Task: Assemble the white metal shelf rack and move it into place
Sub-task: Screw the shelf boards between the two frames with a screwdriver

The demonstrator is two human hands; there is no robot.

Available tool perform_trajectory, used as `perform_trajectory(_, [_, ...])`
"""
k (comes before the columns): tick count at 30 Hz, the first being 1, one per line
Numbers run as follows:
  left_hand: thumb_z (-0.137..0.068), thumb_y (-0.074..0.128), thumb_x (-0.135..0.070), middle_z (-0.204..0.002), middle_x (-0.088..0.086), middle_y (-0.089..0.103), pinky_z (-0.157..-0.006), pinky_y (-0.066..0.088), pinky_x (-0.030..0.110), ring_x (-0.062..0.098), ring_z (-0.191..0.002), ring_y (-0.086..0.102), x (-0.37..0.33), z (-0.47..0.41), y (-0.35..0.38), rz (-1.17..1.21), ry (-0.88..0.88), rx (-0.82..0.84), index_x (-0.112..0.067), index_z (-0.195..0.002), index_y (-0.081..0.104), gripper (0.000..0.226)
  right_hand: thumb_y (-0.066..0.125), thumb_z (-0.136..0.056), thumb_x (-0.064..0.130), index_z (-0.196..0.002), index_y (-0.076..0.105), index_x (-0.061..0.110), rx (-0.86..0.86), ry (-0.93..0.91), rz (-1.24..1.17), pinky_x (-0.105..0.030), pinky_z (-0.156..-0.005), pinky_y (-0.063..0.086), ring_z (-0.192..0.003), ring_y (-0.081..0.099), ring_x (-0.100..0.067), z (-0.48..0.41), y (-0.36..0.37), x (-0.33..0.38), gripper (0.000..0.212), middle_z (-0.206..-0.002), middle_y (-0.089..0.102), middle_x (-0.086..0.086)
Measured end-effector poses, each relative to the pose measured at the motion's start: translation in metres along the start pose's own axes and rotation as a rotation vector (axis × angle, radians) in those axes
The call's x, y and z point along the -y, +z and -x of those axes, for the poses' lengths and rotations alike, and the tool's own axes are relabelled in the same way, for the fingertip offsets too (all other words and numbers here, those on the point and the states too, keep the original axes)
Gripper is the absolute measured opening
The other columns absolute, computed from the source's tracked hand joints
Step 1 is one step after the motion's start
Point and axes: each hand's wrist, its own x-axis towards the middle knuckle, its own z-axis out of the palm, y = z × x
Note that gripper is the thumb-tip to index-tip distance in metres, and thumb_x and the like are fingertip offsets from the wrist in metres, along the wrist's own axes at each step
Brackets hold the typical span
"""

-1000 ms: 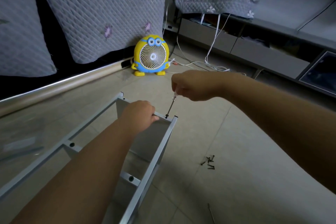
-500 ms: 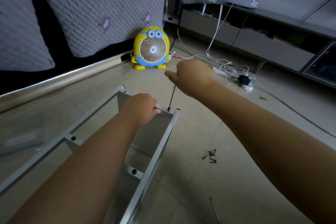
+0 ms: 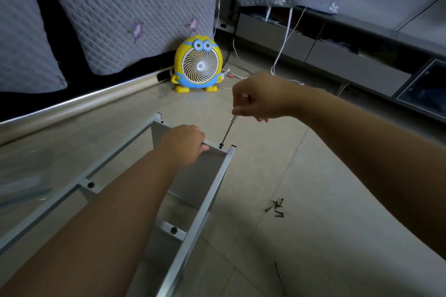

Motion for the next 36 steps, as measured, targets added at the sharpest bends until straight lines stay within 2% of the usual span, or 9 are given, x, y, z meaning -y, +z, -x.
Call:
perform_trajectory(4, [-0.097,0.04,-0.014,-0.118,0.007,0.054,-0.088,0.042,0.03,0.023,-0.11,0.051,0.015,-0.005,-0.002,0.013,0.066,0.069,-0.011,-0.115,0.057,0.025,0.05,-0.093,0.032,-0.094,0.06,0.005,-0.053,0.016,0.234,-0.023,-0.067,0.028,-0.079,0.04,-0.014,0.001,0.0,0.005,0.029,-0.075,0.045,0.001])
perform_trajectory(11, [-0.096,0.042,-0.014,-0.122,0.005,0.054,-0.091,0.041,0.03,0.02,-0.113,0.05,0.018,-0.01,0.0,-0.021,0.075,0.085,-0.013,-0.119,0.057,0.028,0.033,-0.098,0.04,-0.066,0.04,0.006,-0.046,0.228,0.331,-0.029,-0.069,0.035,-0.079,0.044,-0.021,-0.001,0.009,0.018,0.047,-0.067,0.039,-0.001])
perform_trajectory(13, [-0.095,0.043,-0.013,-0.121,0.005,0.054,-0.091,0.041,0.029,0.02,-0.112,0.05,0.017,-0.01,0.0,-0.01,0.071,0.086,-0.012,-0.118,0.057,0.027,0.038,-0.096,0.042,-0.091,0.054,0.005,0.01,0.149,0.231,-0.026,-0.072,0.032,-0.094,0.051,-0.026,-0.002,0.008,0.018,0.041,-0.089,0.055,-0.005])
perform_trajectory(16, [-0.095,0.042,-0.011,-0.12,0.007,0.054,-0.089,0.042,0.028,0.021,-0.11,0.051,0.017,-0.008,0.001,-0.005,0.076,0.088,-0.011,-0.117,0.057,0.027,0.047,-0.094,0.028,-0.125,0.042,0.007,0.104,0.032,0.049,-0.021,-0.074,0.031,-0.109,0.048,-0.022,0.001,0.003,0.014,0.037,-0.122,0.052,-0.008])
perform_trajectory(22, [-0.095,0.041,-0.01,-0.121,0.008,0.054,-0.088,0.042,0.029,0.022,-0.11,0.051,0.019,-0.009,0.002,0.014,0.082,0.078,-0.009,-0.117,0.057,0.027,0.051,-0.092,0.014,-0.097,0.059,0.009,0.075,-0.039,0.116,-0.008,-0.058,0.036,-0.053,0.049,0.002,0.0,-0.003,0.005,0.011,-0.082,0.071,-0.005])
perform_trajectory(24, [-0.095,0.042,-0.01,-0.124,0.007,0.053,-0.091,0.041,0.03,0.022,-0.112,0.051,0.019,-0.01,0.003,0.004,0.081,0.074,-0.01,-0.12,0.056,0.029,0.051,-0.093,0.021,-0.094,0.059,0.009,0.072,-0.049,0.152,-0.011,-0.058,0.037,-0.052,0.051,-0.001,0.001,-0.005,0.009,0.014,-0.074,0.069,-0.004])
perform_trajectory(29, [-0.094,0.044,-0.01,-0.126,0.005,0.053,-0.093,0.041,0.029,0.019,-0.115,0.05,0.02,-0.011,0.006,-0.011,0.089,0.05,-0.012,-0.123,0.055,0.031,0.042,-0.097,0.03,-0.098,0.057,0.005,-0.011,0.053,0.294,-0.026,-0.067,0.031,-0.089,0.051,-0.024,-0.003,0.003,0.024,0.029,-0.088,0.052,-0.009])
perform_trajectory(33, [-0.094,0.044,-0.011,-0.119,0.005,0.056,-0.089,0.042,0.03,0.019,-0.109,0.052,0.021,-0.011,0.009,-0.012,0.089,0.045,-0.011,-0.116,0.058,0.026,0.043,-0.093,0.015,-0.062,0.038,0.006,0.025,0.277,0.196,-0.022,-0.047,0.031,-0.058,0.044,-0.016,-0.013,0.008,0.027,0.033,-0.064,0.044,-0.004])
perform_trajectory(36, [-0.093,0.043,-0.01,-0.119,0.005,0.055,-0.089,0.043,0.03,0.02,-0.109,0.052,0.02,-0.01,0.008,-0.008,0.089,0.065,-0.011,-0.118,0.057,0.028,0.041,-0.095,0.017,-0.065,0.045,0.007,0.075,0.262,0.173,-0.021,-0.049,0.034,-0.051,0.047,-0.014,-0.014,0.005,0.025,0.032,-0.056,0.051,-0.003])
